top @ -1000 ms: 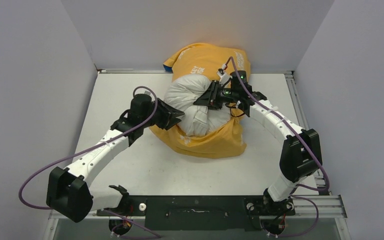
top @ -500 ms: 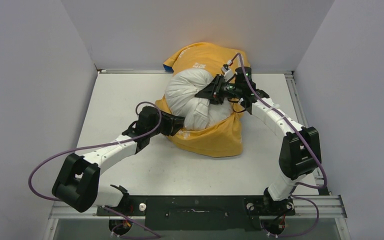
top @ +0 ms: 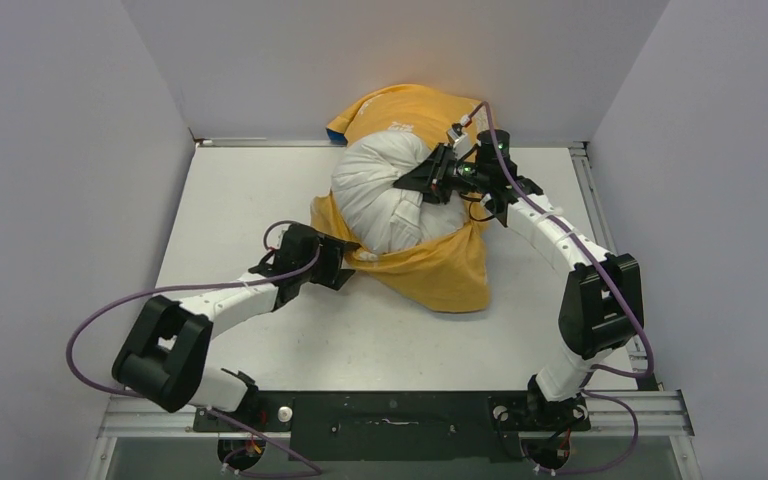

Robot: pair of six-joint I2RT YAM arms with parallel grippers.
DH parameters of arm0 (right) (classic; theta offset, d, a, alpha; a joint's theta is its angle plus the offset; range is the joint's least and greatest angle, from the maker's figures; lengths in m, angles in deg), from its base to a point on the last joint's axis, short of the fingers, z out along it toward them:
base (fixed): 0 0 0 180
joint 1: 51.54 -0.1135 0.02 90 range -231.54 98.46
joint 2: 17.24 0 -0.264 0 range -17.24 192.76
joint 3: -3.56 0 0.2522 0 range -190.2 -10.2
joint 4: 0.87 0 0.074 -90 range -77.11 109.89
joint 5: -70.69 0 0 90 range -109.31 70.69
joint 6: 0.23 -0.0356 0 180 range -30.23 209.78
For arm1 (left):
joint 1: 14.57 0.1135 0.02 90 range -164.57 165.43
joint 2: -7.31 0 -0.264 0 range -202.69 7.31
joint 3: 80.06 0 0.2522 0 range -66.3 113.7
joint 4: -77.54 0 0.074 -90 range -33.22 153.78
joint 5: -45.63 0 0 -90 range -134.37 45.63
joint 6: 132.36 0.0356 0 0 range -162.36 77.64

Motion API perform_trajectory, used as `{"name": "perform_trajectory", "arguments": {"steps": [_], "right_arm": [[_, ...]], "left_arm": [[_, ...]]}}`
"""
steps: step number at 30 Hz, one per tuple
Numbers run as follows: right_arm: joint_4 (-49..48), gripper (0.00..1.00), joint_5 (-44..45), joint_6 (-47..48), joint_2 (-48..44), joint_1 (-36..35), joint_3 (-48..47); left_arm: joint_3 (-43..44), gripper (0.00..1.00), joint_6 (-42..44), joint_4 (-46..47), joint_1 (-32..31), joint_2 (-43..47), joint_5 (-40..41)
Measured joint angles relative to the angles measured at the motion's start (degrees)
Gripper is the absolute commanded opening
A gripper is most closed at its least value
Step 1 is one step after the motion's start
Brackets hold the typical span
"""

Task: Put the pillow into the pillowcase
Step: Stuff the pillow into the pillowcase.

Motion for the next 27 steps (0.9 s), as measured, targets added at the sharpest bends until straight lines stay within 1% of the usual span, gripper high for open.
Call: {"name": "perform_trajectory", "arguments": {"steps": [3,6,11,14,18,20,22,24,27], "right_arm": [[-0.13,0.05,-0.31,-0.09,0.02,0.09,0.00],[-0.20,0.05,-0.50,-0.09,0.09,0.15,0.00],[-1.79,0.05,-0.68,-0.24,0.09,0.61,-0.04],[-2.05,0.05,-0.76,-0.37,0.09,0.66,-0.04],[-2.21,0.05,-0.76,-0.59,0.09,0.70,-0.04],[-2.21,0.05,-0.74,-0.61,0.09,0.70,-0.04],[-2.19,0.05,-0.76,-0.63,0.09,0.70,-0.04],[-2.19,0.05,-0.76,-0.63,0.09,0.70,-0.04],[-2.19,0.05,-0.76,-0.70,0.09,0.70,-0.04]], "left_arm": [[1.90,0.67,1.70,2.58,0.09,-5.84,-1.66],[4.63,0.69,4.13,3.69,0.07,-8.59,-2.93],[6.69,0.72,6.75,2.01,0.07,-7.93,-2.82],[6.78,0.71,6.93,-1.40,-0.09,-4.63,-2.14],[6.78,0.67,6.54,-4.33,-0.48,2.27,-0.96],[6.78,0.57,6.12,-5.01,-0.59,5.53,-0.48],[6.78,0.50,5.60,-5.03,-0.76,7.50,-0.09],[6.88,0.47,5.44,-5.01,-0.79,8.07,0.07],[7.10,0.46,5.57,-5.70,-0.79,8.02,0.07]]}}
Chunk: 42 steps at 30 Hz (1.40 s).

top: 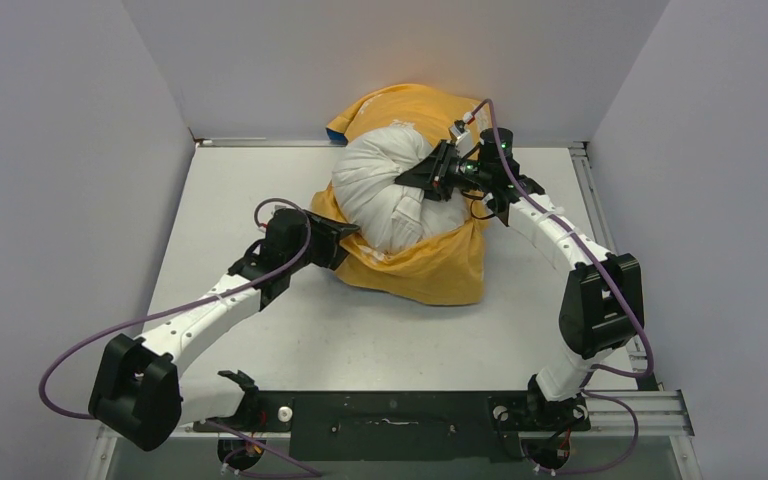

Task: Put the pillow into the pillowcase
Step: Stuff the pillow into the pillowcase.

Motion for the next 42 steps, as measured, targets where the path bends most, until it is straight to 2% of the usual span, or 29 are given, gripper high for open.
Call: {"name": "perform_trajectory", "arguments": {"steps": [6,14,23,27,33,38,42], "right_arm": [[-0.02,0.06,0.02,-0.02,0.00,0.00,0.00],[-0.50,0.06,0.00,-0.11,0.00,0.00,0.39],[-1.01,0.06,-0.07,-0.20,0.00,-0.02,1.03],[-1.07,0.06,-0.07,-0.22,0.00,-0.02,1.03],[-1.27,0.06,-0.07,-0.28,0.00,-0.02,1.03],[-1.27,0.06,0.00,-0.26,0.00,-0.11,1.03],[-1.27,0.06,0.00,-0.26,0.00,-0.11,1.07]], "left_arm": [[3.89,0.46,4.02,-7.82,-0.02,2.27,1.84],[14.64,0.46,13.73,-16.55,0.00,8.72,6.49],[21.46,0.42,22.14,-23.43,-0.09,7.65,8.15],[20.02,0.32,22.53,-21.90,-0.13,7.91,8.57],[14.56,0.27,19.93,-15.19,-0.24,2.45,5.95],[13.62,0.23,17.55,-10.78,-0.37,-4.83,4.22],[13.35,0.21,15.67,-8.55,-0.17,-7.19,3.50]]}}
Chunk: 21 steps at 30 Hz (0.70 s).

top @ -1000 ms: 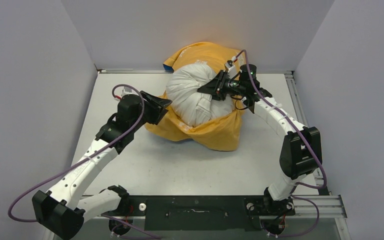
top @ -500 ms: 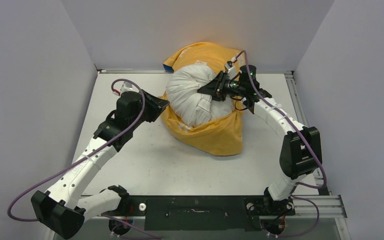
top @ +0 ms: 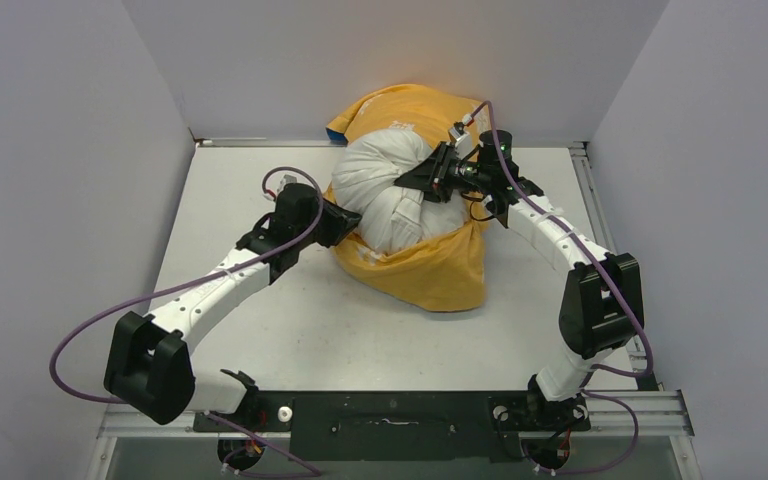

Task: Put the pillow into the pillowcase
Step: Stuff the pillow into the pillowcase.

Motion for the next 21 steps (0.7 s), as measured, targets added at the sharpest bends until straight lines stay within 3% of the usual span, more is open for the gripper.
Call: {"name": "perform_trajectory", "arguments": {"steps": [17,19,21], "right_arm": [[-0.02,0.06,0.07,0.04,0.00,-0.07,0.17],[-0.02,0.06,0.04,0.07,0.00,-0.07,0.17],[-0.04,0.07,0.04,0.07,0.00,-0.09,0.22]], "left_arm": [[-8.83,0.21,-7.21,1.86,0.17,-0.07,1.03],[-9.66,0.26,-7.91,1.77,0.09,-0.07,1.03],[-10.45,0.38,-8.37,2.23,0.04,-0.07,1.03]]}}
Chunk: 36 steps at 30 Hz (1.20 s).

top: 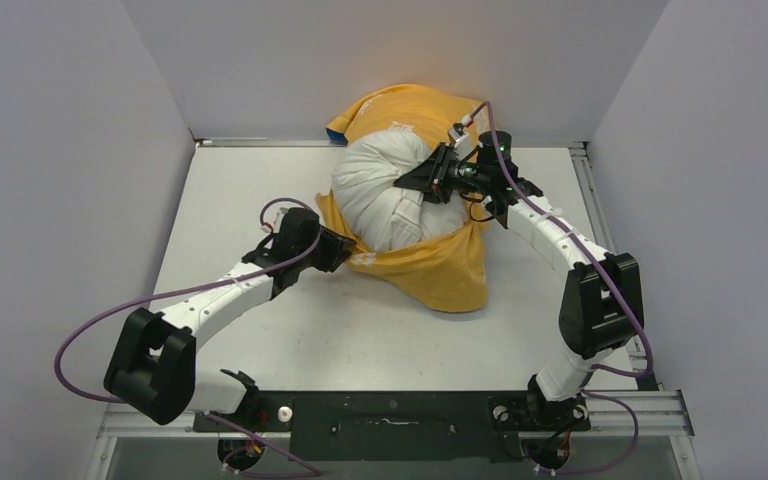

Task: Put the pillow into the pillowcase
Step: Stuff the pillow into the pillowcase.

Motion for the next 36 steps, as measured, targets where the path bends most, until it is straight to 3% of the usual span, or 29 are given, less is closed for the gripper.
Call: {"name": "perform_trajectory", "arguments": {"steps": [2,6,12,23,36], "right_arm": [[-0.04,0.07,0.00,-0.02,0.00,-0.04,0.15],[-0.39,0.07,0.02,-0.07,0.00,-0.09,0.42],[-0.55,0.07,0.02,-0.11,0.00,-0.09,0.44],[-0.61,0.08,0.02,-0.11,0.00,-0.11,0.44],[-0.13,0.08,0.15,0.15,0.00,-0.09,0.48]], "left_arm": [[-0.17,0.46,-0.22,0.55,0.00,-0.17,0.00],[0.00,0.47,0.07,1.53,-0.07,-0.33,0.15],[0.39,0.23,0.15,2.36,-0.24,-0.72,0.17],[3.67,0.49,-0.20,2.29,-2.12,-6.34,-0.26],[5.88,0.49,-2.56,4.48,-2.75,-13.18,-2.43]]}}
